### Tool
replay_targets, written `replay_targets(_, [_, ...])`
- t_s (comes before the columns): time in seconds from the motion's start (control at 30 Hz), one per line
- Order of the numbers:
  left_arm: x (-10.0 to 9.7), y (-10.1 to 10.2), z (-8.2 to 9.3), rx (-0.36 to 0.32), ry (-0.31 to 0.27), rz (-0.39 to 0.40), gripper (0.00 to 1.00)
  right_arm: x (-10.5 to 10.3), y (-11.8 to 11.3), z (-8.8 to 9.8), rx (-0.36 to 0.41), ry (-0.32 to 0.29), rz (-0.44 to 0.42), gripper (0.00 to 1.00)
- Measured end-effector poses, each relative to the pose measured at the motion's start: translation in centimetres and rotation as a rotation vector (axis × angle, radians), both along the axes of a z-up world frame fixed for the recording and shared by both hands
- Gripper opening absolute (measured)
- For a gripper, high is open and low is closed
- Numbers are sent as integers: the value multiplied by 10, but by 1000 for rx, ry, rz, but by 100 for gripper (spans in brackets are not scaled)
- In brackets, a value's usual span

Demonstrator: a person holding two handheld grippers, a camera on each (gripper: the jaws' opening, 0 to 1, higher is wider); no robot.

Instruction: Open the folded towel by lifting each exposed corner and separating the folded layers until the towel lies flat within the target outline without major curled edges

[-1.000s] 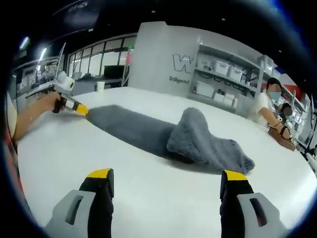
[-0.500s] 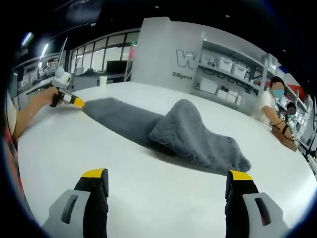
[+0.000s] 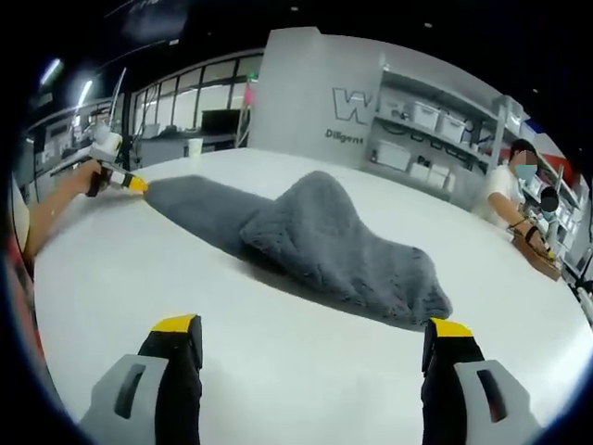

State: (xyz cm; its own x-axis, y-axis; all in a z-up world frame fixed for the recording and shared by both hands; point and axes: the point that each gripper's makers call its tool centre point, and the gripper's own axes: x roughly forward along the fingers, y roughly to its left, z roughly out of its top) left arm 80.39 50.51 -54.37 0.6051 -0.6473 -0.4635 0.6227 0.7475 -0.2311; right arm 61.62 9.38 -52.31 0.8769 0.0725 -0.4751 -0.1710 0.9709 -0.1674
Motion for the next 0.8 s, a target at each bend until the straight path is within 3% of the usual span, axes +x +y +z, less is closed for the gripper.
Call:
replay_targets(0.4, [-13,41,-1,57,-1,75,2,2,5,0,14,2,20,99])
replay_targets(0.8, [-26,81,-1,71,-7,174,2,3,13,1,7,5,47,99])
